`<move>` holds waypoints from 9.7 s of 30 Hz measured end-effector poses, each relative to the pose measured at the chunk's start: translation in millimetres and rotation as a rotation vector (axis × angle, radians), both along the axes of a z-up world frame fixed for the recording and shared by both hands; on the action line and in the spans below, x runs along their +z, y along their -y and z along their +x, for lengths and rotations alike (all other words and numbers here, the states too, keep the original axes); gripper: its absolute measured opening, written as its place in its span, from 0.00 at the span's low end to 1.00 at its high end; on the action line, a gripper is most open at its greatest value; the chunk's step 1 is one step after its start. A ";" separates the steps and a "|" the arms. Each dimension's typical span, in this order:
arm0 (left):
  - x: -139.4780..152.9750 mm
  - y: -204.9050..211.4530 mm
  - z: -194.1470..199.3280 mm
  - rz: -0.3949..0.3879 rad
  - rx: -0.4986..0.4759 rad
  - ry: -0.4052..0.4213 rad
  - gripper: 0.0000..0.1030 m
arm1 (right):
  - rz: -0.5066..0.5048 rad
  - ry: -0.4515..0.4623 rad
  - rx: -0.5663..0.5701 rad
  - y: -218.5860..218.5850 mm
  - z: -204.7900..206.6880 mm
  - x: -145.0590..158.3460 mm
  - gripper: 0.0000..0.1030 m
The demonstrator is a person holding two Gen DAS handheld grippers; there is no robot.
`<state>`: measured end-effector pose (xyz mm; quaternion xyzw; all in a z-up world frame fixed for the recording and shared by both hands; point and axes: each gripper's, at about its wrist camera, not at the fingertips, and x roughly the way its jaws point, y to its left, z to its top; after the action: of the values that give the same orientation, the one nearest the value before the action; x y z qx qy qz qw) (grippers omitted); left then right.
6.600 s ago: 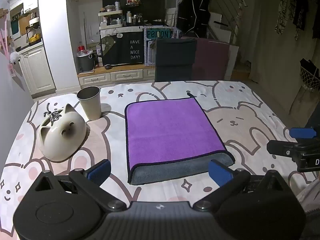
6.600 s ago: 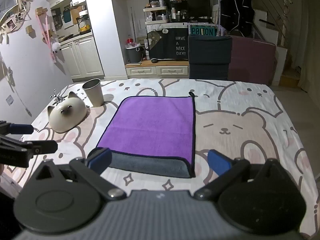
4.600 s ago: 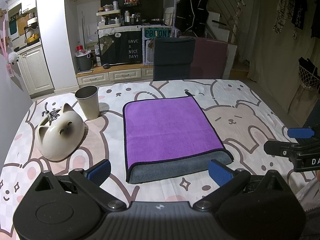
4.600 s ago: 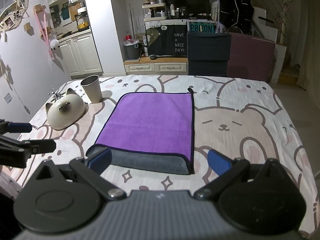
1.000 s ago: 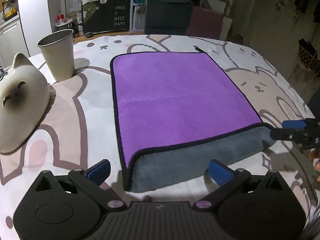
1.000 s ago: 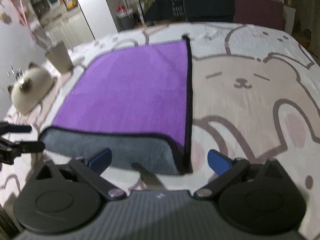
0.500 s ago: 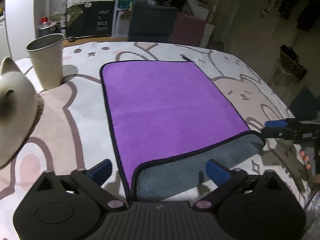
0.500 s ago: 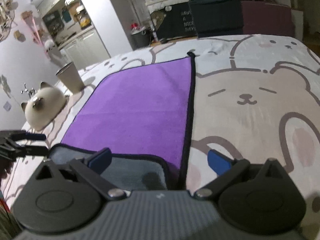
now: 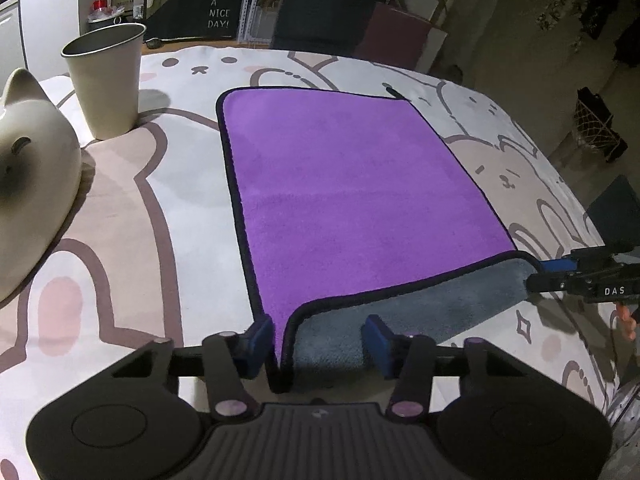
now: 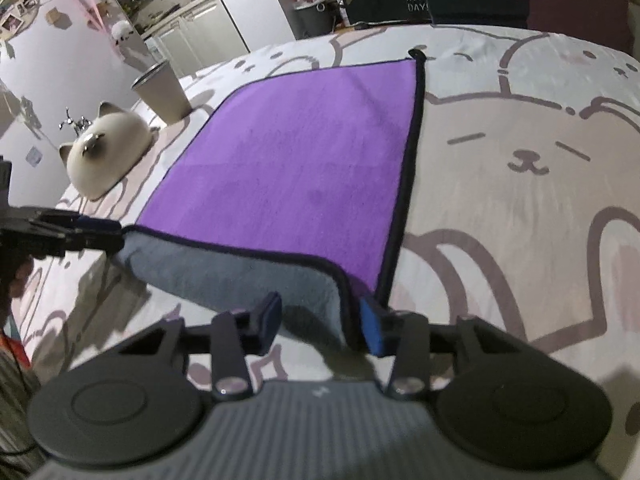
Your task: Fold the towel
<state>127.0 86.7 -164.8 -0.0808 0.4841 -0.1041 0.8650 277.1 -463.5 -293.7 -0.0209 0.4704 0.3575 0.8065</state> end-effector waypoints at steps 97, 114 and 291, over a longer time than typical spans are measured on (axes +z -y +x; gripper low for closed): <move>29.1 -17.4 240.1 0.283 0.115 0.146 0.05 | -0.090 0.302 -0.163 -95.7 209.7 51.9 0.05; 23.2 -24.1 222.3 0.192 0.193 0.107 0.89 | 0.054 0.184 -0.211 -71.1 205.6 54.5 0.84; 143.3 94.4 -132.8 0.185 0.053 0.294 1.00 | 0.045 0.373 -0.081 19.5 -138.5 158.4 1.00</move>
<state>-5.8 -7.7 -21.5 0.0024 0.3575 -0.0473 0.9327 138.7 -483.0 -135.3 -0.0499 0.3053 0.3250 0.8937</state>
